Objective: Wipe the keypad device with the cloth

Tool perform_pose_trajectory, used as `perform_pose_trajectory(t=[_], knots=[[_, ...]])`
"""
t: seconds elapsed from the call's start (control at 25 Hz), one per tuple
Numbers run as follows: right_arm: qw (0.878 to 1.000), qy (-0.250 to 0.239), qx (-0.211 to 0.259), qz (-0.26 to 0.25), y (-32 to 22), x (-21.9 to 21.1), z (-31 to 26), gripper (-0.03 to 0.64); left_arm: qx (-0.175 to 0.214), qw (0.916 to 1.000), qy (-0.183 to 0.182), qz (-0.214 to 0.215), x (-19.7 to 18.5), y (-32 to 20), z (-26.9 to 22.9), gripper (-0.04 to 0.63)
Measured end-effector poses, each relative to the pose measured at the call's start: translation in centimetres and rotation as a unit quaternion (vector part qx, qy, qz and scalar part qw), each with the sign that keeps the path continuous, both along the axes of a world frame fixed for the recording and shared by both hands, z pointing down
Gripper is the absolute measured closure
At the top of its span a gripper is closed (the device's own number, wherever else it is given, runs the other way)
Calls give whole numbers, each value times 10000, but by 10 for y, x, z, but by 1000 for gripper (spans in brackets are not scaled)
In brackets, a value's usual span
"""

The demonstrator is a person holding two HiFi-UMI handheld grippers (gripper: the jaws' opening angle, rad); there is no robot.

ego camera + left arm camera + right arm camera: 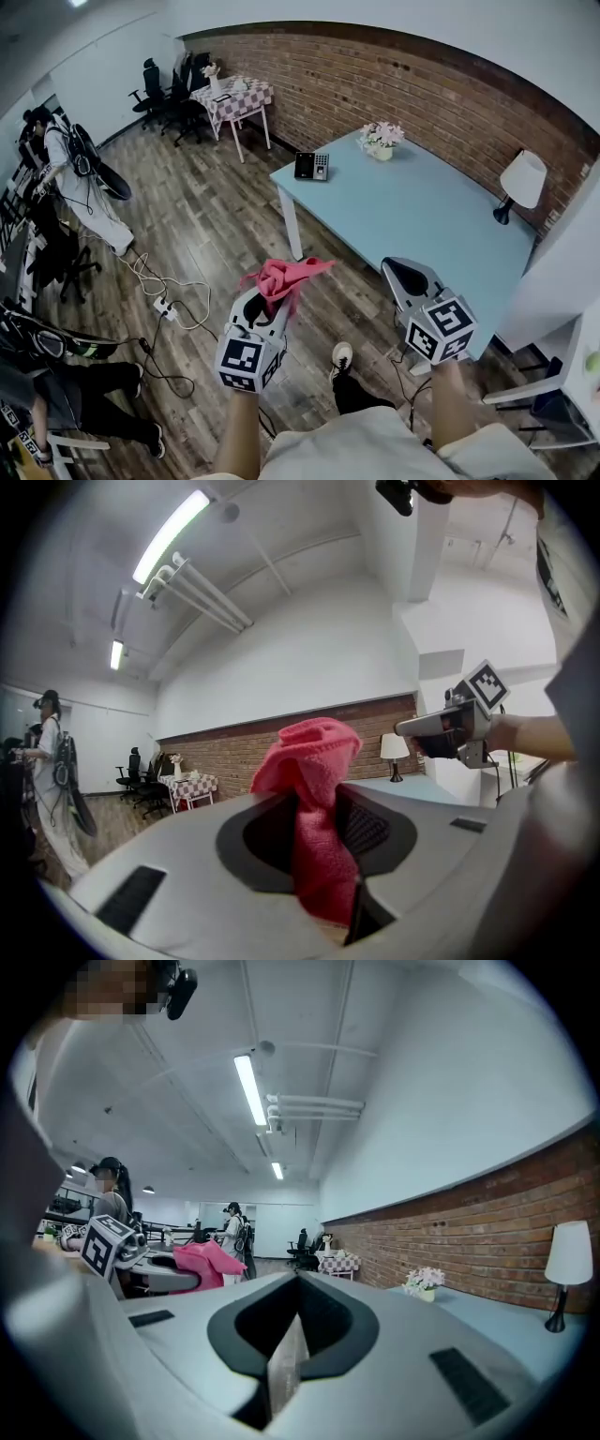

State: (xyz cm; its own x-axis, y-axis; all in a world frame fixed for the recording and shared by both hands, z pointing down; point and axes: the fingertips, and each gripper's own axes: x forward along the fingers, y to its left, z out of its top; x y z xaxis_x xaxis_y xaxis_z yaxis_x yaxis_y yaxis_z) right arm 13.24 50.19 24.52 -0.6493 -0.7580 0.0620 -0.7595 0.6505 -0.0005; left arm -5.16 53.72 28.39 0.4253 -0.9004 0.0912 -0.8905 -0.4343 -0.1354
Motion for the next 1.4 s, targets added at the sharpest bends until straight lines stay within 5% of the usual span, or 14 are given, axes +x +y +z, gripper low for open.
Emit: perform_pose_trajectory(t=[0.68, 1.4], knots=[[9987, 236, -443, -112, -258, 0, 31, 609, -152, 9997, -7, -214, -8, -252, 6, 463], [9948, 213, -903, -409, -415, -15, 57, 607, -308, 9981, -162, -513, -15, -402, 8, 463]])
